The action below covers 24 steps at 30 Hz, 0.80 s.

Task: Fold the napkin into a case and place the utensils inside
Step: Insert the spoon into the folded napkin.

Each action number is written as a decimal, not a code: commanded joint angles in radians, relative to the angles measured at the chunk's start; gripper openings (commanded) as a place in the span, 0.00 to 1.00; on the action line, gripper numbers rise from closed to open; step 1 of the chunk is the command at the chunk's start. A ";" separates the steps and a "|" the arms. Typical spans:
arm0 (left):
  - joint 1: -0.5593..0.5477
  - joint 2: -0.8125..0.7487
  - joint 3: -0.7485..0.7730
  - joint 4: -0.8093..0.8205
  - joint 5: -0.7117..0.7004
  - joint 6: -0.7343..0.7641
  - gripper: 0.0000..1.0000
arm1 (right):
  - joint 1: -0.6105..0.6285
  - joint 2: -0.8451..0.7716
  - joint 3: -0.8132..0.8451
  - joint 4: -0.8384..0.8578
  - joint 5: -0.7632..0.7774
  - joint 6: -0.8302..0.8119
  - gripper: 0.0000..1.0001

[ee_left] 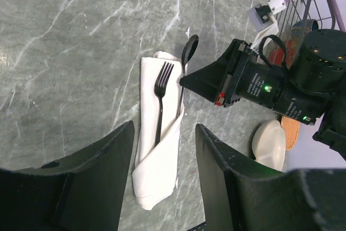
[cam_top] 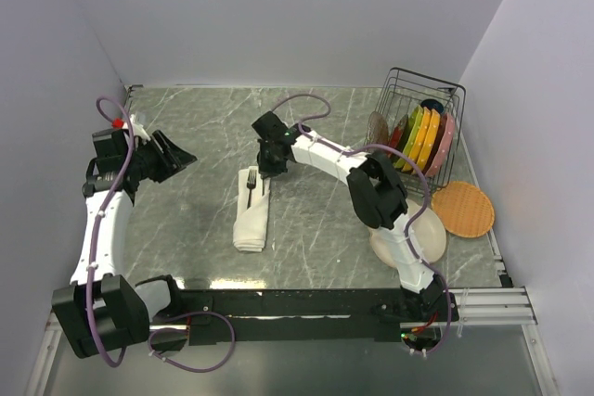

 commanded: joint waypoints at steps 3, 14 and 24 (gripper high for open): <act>0.011 -0.047 -0.020 0.012 0.030 0.022 0.55 | 0.023 -0.094 -0.032 -0.012 0.011 0.026 0.00; 0.015 -0.073 -0.048 0.009 0.044 0.030 0.55 | 0.046 -0.121 -0.058 -0.026 0.007 0.055 0.00; 0.020 -0.086 -0.072 0.021 0.059 0.027 0.55 | 0.062 -0.136 -0.098 -0.025 -0.007 0.079 0.00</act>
